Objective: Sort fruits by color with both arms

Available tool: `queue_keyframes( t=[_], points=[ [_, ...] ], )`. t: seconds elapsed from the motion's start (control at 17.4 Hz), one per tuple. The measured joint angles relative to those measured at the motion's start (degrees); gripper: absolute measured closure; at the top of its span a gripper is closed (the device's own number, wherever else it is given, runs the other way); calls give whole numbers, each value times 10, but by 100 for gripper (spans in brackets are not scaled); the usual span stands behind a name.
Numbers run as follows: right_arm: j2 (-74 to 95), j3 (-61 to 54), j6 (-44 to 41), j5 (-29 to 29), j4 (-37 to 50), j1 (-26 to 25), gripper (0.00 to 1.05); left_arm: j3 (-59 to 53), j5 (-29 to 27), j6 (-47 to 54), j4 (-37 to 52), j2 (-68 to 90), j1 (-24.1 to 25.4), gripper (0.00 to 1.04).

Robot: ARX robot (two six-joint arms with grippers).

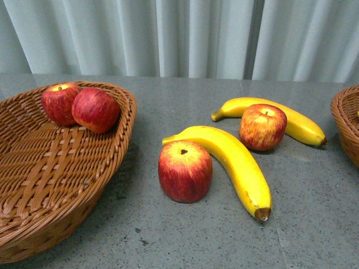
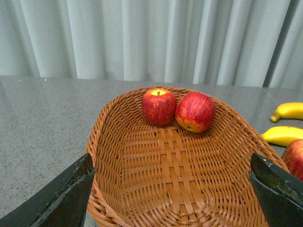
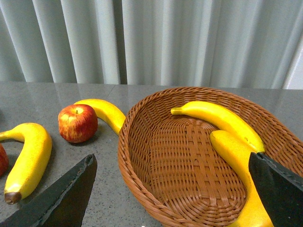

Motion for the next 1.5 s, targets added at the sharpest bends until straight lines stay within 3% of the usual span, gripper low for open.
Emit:
queue_keyframes(
  t=[1.21, 1.27, 1.38, 1.44, 1.5],
  points=[
    [0, 0, 0, 0, 0, 0, 7, 0, 0, 0, 0, 0, 0, 7],
    [0, 0, 0, 0, 0, 0, 7, 4, -24, -6, -22, 5, -9, 7],
    [0, 0, 0, 0, 0, 0, 7, 53, -211, -37, -101, 89, -89, 7],
    [0, 0, 0, 2, 0, 0, 7, 61, -251, -37, -79, 101, -77, 7],
    [0, 0, 0, 1, 0, 0, 7, 82, -241, -35, -39, 122, -52, 7]
  ],
)
